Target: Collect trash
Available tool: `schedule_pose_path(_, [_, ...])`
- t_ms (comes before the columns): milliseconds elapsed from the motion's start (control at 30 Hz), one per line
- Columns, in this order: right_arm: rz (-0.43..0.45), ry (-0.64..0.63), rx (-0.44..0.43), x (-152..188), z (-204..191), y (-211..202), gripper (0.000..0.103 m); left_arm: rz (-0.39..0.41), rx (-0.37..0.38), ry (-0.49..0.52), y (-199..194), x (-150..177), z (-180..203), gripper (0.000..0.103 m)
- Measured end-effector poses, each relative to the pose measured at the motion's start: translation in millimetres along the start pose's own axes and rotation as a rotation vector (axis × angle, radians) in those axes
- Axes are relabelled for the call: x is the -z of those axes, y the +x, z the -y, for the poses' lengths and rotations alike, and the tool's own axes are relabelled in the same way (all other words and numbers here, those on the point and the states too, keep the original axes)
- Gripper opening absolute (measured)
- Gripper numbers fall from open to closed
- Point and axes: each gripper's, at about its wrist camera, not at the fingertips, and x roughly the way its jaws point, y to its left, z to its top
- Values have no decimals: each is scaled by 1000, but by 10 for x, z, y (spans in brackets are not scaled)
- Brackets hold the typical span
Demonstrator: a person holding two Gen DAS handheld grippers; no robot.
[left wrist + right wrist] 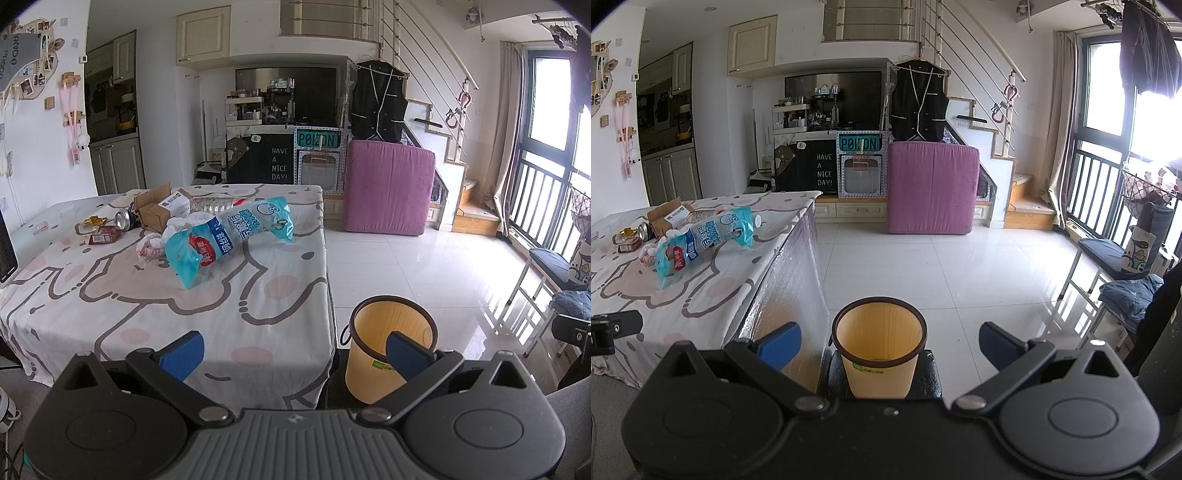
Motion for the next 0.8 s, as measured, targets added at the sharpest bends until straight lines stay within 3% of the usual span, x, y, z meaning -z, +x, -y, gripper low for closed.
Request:
schedule_pose_path(267, [3,1,-3,4,53,-5,103,14,-5,-7,22,52,27,103])
schedule_pose_path(433, [5,13,-15,68,12,235,103,29,-19,-28,149,6,-51,103])
schedule_pose_path(800, [27,-12,-135,-126,-270,732,103,23,-79,-95,542,-143,-432,103])
